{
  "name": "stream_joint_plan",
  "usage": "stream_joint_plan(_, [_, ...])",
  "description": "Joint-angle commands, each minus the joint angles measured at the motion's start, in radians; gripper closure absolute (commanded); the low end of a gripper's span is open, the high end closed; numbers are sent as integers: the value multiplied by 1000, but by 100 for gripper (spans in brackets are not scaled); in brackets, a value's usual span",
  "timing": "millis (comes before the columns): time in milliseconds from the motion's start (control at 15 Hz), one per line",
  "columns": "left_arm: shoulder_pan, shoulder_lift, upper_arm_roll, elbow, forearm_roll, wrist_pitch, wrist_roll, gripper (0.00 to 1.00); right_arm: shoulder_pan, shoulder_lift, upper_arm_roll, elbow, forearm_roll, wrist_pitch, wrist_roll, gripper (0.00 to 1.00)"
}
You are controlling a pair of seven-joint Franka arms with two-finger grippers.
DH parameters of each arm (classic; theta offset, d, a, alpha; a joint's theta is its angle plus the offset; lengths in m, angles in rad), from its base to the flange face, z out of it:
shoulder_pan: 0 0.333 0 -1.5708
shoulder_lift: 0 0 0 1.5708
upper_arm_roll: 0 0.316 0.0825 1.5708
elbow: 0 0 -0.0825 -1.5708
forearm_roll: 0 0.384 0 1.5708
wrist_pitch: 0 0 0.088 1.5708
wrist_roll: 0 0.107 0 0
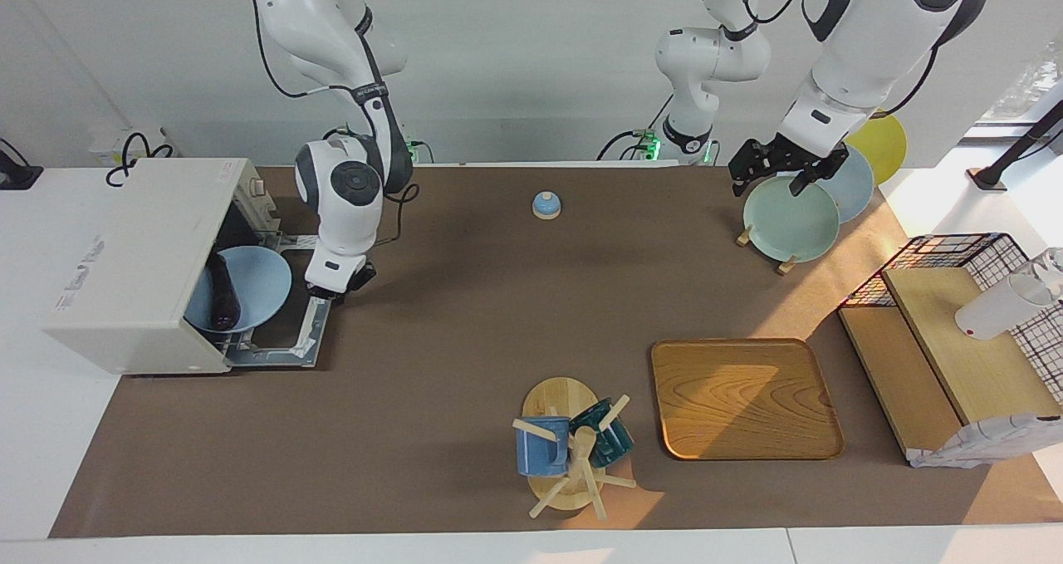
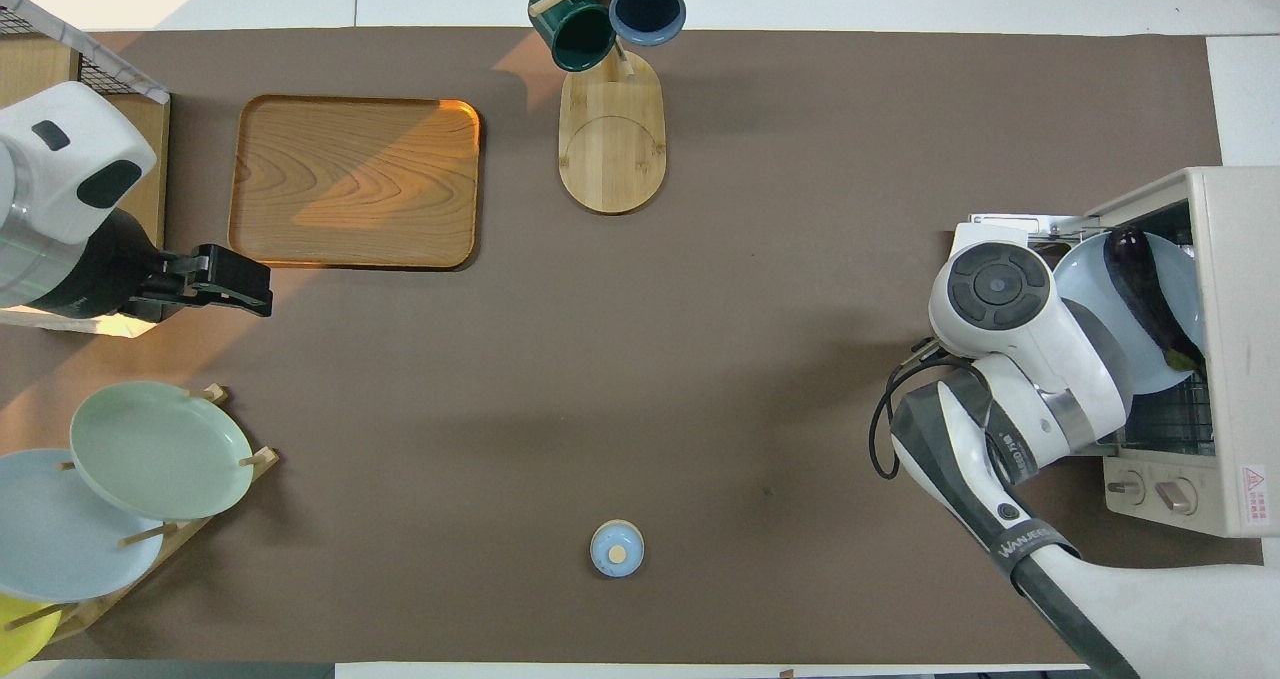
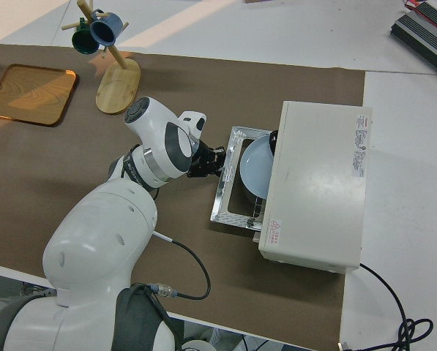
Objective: Put eggplant into oven
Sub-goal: 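Push the oven door up and closed with the right gripper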
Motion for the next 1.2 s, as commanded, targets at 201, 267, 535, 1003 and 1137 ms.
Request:
stream_joint_plan(201, [11, -2, -7, 0, 17, -1, 9, 0, -48, -80, -34, 147, 15, -191, -189, 100])
stream_joint_plan(267, [11, -2, -7, 0, 17, -1, 9, 0, -69, -85, -34, 175, 54, -239, -227, 100])
stream_joint_plan(535, [11, -2, -7, 0, 17, -1, 9, 0, -147, -123, -35, 180, 77, -278, -333, 100])
stream_joint_plan(1003, [11, -2, -7, 0, 17, -1, 9, 0, -186, -171, -34, 247, 189, -431, -372, 55])
stream_joint_plan(1137, [11, -2, -7, 0, 17, -1, 9, 0, -184, -171, -34, 307, 287, -485, -367, 30])
